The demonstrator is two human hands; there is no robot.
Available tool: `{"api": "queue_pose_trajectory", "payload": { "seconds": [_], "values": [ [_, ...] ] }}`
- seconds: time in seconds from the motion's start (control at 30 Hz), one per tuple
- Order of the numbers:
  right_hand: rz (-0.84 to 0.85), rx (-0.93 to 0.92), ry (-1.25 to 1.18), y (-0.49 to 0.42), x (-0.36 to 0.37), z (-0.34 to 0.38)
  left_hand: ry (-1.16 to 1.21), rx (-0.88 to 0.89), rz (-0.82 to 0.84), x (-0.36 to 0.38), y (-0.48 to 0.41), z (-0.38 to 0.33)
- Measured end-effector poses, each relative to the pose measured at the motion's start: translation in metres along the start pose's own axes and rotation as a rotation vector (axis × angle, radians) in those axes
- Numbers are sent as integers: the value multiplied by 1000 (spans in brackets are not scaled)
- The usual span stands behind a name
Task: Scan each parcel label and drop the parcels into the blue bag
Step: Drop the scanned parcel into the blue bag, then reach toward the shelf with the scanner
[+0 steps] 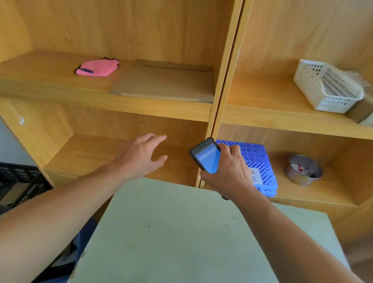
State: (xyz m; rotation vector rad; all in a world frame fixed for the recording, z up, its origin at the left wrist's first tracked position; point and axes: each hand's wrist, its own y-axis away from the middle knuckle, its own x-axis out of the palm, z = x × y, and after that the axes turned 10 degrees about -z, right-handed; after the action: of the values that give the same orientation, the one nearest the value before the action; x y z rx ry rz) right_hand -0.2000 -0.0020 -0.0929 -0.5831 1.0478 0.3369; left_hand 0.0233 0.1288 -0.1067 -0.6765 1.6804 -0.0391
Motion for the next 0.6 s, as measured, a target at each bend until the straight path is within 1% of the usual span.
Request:
{"api": "queue_pose_trajectory", "payload": {
  "seconds": [0.17,0.23,0.37,0.5,0.6],
  "values": [
    [-80,68,-14,-32,-40,-43,160,56,-28,13,-41,-68],
    [-103,90,-21,-46,-53,-54,141,93,-67,14,-58,-84],
    [-156,155,-20,-75,-79,-69,53,158,-195,10,-94,-106],
    [-189,216,10,-107,-101,-80,-7,251,-211,4,-129,-121],
    [-190,221,38,-133,-109,-83,-9,315,-206,1,-152,-128]
  ]
}}
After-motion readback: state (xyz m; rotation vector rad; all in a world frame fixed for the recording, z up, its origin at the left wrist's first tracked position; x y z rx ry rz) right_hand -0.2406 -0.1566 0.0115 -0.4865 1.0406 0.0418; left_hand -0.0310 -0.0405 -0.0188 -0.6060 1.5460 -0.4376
